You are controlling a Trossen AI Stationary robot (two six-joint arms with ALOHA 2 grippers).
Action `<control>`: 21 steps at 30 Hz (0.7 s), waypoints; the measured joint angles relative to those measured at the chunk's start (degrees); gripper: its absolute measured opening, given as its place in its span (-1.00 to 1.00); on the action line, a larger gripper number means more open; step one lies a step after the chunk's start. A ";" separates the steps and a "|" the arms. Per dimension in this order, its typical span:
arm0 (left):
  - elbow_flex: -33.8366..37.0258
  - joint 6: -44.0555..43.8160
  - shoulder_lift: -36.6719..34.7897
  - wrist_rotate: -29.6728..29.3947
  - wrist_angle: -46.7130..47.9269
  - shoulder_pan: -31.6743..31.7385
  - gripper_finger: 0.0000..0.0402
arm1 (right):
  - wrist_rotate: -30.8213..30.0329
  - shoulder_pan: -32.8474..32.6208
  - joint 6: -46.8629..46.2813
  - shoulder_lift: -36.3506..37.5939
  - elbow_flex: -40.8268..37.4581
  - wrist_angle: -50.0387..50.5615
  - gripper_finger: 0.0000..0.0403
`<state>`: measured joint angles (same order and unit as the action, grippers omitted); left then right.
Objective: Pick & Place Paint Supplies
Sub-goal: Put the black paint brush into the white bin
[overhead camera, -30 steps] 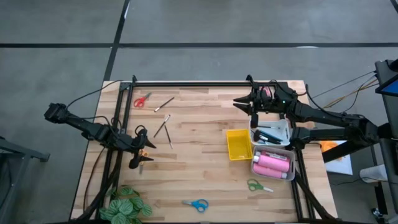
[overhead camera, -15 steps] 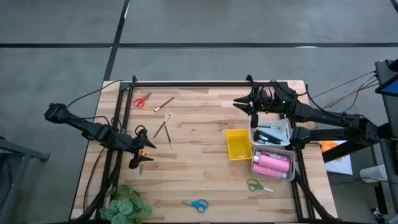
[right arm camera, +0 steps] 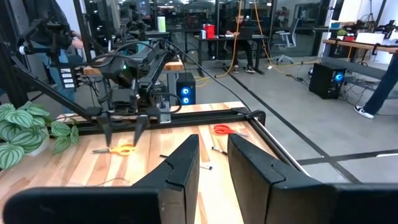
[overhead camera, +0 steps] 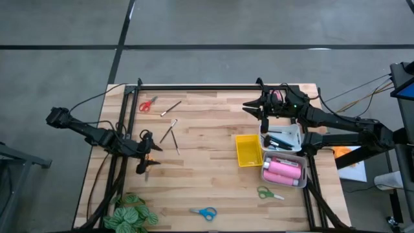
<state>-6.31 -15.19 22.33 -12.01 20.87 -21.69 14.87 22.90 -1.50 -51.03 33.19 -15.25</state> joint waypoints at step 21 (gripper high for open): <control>0.11 -21.41 0.00 -13.92 -4.13 0.02 0.49 | 0.02 0.00 0.02 0.00 0.00 0.00 -0.59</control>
<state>-6.20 -36.59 22.33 -25.93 16.74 -21.67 14.90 22.90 -1.48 -51.03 33.19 -15.25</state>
